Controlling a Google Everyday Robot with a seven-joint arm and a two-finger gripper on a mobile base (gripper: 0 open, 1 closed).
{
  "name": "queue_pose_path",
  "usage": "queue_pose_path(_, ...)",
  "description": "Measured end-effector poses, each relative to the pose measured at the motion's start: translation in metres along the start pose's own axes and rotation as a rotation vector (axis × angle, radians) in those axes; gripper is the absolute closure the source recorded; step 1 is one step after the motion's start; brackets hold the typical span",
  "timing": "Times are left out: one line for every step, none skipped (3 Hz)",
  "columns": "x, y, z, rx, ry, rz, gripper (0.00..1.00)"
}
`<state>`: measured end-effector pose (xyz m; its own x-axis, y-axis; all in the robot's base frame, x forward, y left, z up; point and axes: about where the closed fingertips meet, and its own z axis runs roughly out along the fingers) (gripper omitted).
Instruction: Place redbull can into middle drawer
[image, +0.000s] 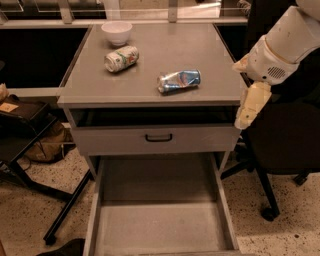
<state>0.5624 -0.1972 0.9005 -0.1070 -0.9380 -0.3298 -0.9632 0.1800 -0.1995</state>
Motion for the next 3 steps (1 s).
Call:
queue_pose_path(0.000,0.000,0.000,0.000,0.000,0.000,0.00)
queue_pose_path(-0.001,-0.009,0.009,-0.003,-0.019,-0.011,0.00)
queue_pose_path(-0.004,-0.033,0.030,-0.014,-0.042,-0.042,0.00)
